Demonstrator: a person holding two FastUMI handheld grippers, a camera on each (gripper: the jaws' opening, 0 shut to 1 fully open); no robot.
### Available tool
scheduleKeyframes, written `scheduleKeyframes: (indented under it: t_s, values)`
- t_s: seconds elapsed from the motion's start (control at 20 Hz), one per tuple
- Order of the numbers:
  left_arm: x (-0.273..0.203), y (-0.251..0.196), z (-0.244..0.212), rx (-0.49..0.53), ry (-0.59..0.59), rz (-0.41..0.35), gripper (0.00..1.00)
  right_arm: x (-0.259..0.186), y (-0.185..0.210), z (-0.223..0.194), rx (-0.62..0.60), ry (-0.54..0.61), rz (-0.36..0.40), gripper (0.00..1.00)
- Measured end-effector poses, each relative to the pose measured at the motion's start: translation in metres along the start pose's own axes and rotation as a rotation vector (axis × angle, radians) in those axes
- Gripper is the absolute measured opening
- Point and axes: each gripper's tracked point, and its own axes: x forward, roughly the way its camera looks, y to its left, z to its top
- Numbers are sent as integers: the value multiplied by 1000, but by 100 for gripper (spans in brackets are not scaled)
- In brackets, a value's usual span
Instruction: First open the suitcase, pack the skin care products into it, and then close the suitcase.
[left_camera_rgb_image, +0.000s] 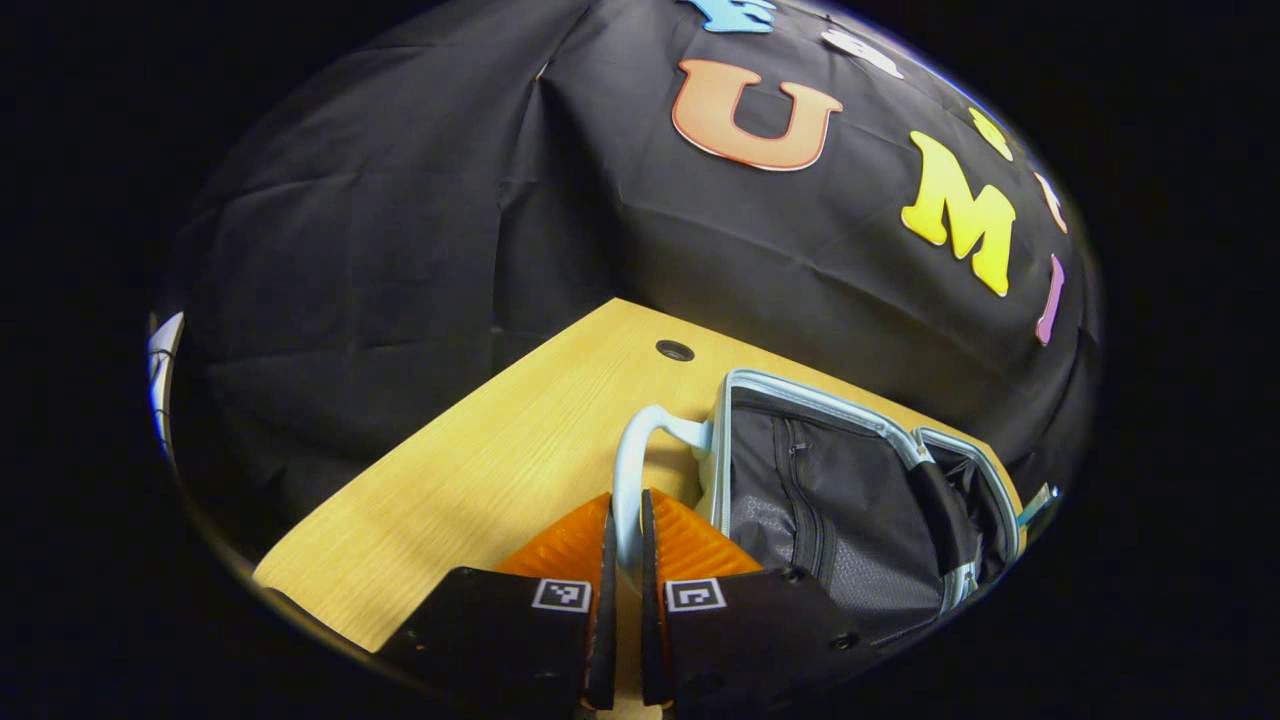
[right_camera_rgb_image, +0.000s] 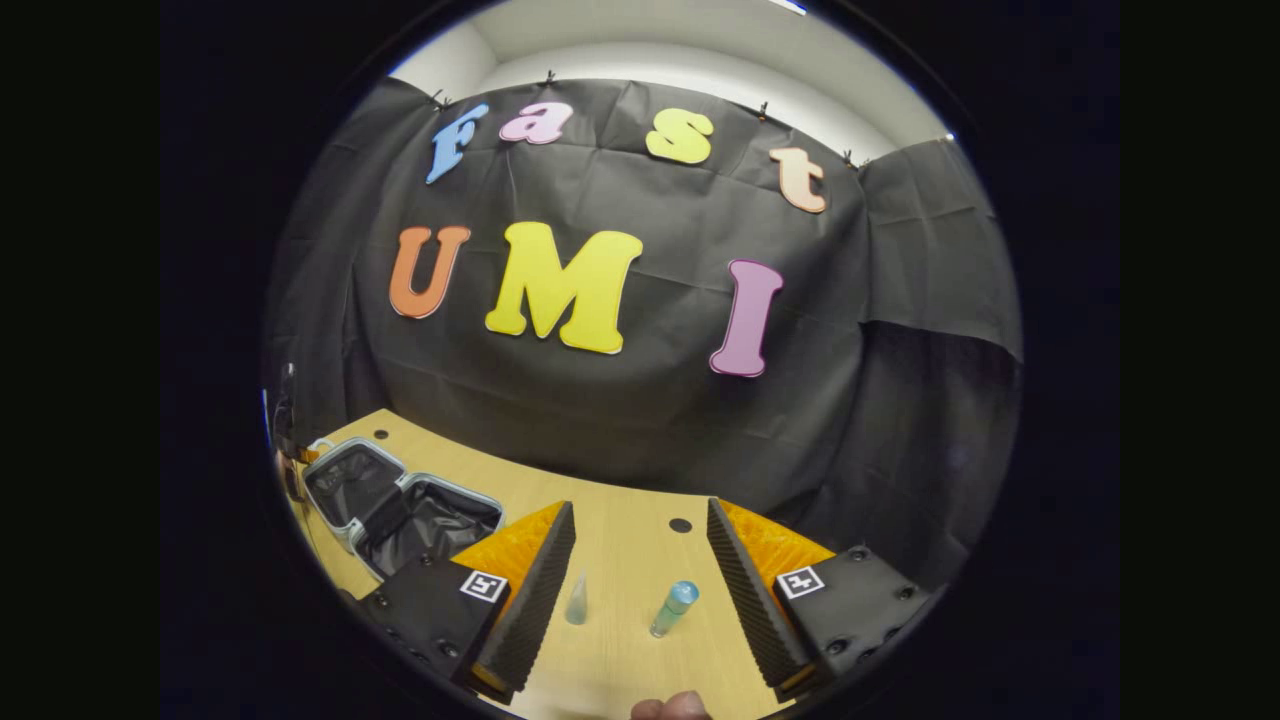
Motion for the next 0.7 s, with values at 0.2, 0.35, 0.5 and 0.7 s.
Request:
scheduleKeyframes:
  t_s: [0.2,0.35,0.5,0.7]
  values:
    - [-4,15,1,-4,-23,58,37,-3,-2,-1,3,1,4,79]
    - [-23,17,12,0,-47,92,85,-5,-9,-3,26,-1,4,78]
    - [-58,-11,44,69,-121,104,95,-6,-15,-5,62,-7,9,79]
    - [-125,-102,109,141,-304,54,98,-10,-38,-5,107,-38,5,78]
